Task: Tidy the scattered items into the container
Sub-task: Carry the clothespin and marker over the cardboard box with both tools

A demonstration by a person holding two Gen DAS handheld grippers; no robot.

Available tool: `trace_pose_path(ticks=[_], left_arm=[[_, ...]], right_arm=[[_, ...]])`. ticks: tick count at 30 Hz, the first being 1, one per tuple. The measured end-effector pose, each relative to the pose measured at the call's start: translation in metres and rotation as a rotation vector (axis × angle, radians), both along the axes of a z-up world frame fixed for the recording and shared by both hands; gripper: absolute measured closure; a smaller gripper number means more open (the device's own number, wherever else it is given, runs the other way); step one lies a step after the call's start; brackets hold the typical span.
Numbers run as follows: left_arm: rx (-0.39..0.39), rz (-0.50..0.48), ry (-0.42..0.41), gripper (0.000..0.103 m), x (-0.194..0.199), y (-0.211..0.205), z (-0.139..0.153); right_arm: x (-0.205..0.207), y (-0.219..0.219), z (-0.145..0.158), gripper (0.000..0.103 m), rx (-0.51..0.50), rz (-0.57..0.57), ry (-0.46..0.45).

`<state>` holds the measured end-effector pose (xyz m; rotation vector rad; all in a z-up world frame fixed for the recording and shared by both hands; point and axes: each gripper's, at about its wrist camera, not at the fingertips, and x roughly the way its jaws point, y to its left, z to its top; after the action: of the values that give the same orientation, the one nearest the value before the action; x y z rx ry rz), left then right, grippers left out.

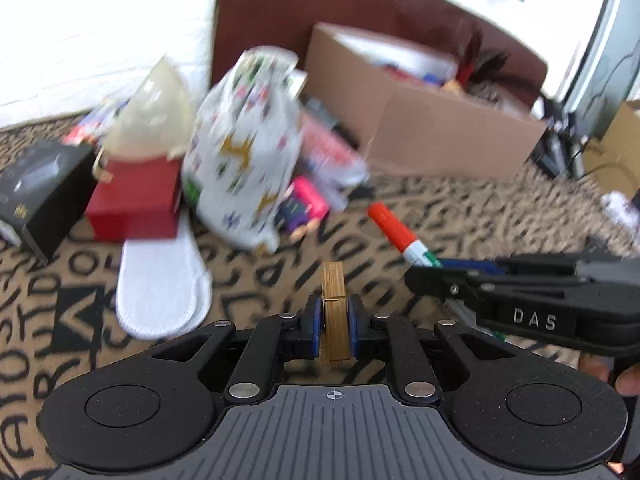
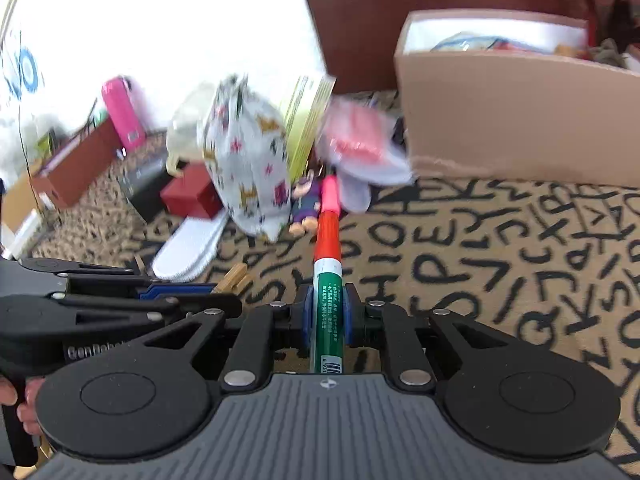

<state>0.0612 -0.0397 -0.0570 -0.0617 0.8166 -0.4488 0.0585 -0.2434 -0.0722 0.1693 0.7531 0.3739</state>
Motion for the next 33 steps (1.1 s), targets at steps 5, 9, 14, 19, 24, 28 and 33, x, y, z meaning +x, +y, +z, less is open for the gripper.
trace_pose_path(ticks=[5,9,14,19,24,28,33], left_arm=[[-0.043,-0.065,-0.070,0.094,0.017,-0.029,0.033],[-0.076,-0.116,-0.142,0.093,0.033,-0.059,0.064],[-0.082,-0.141,-0.226,0.093,0.060,-0.094,0.094],[-0.113,-0.136,-0.249,0.093,0.106,-0.116,0.117],[-0.115,-0.112,-0.241,0.093,0.157,-0.134,0.124],[-0.074,-0.081,-0.237,0.093,0.196,-0.146,0.114],[-0.035,-0.071,-0.182,0.093,0.228,-0.157,0.088]], right_arm=[[0.003,-0.026,0.034,0.086,0.025,-0.033,-0.077],[0.014,-0.048,0.057,0.086,0.027,-0.074,-0.141],[0.033,-0.079,0.089,0.086,0.000,-0.146,-0.234],[0.067,-0.112,0.119,0.086,-0.030,-0.228,-0.302],[0.110,-0.135,0.128,0.086,-0.027,-0.273,-0.315],[0.140,-0.139,0.118,0.086,-0.048,-0.282,-0.294],[0.163,-0.144,0.098,0.086,-0.054,-0.287,-0.242]])
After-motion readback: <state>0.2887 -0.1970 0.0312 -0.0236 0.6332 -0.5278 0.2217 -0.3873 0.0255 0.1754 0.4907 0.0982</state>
